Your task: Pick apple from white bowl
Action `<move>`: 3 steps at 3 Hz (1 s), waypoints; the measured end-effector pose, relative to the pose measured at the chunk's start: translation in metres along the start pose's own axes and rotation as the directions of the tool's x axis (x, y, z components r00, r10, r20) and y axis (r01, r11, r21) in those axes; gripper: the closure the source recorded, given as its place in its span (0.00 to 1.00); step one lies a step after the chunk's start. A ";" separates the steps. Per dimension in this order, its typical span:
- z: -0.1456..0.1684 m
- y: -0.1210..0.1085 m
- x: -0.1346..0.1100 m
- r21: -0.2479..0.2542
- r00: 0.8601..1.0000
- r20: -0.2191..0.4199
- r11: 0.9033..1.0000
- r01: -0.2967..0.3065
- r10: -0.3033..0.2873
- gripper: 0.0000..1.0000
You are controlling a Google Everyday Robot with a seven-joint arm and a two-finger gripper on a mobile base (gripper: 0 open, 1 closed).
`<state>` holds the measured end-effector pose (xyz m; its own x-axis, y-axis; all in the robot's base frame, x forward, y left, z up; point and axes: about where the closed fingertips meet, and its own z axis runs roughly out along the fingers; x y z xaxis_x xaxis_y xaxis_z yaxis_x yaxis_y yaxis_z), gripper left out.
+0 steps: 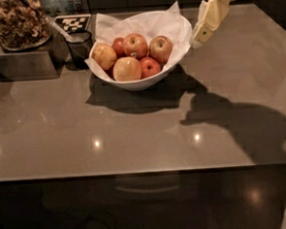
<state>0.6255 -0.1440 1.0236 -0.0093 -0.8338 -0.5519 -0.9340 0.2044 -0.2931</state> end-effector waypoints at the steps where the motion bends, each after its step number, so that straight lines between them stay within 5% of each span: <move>1: 0.019 -0.015 -0.023 -0.013 0.999 0.016 0.999 0.043 -0.043 0.00; 2: 0.020 -0.018 -0.026 -0.004 0.999 0.022 0.999 0.046 -0.046 0.18; 3: 0.020 -0.019 -0.026 -0.004 0.999 0.023 0.999 0.046 -0.046 0.22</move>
Offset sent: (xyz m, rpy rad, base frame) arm 0.0191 0.0231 0.0019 -0.0011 -0.0124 0.0412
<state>0.6506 -0.1153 1.0276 0.0417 -0.8302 -0.5559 -0.9347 0.1641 -0.3152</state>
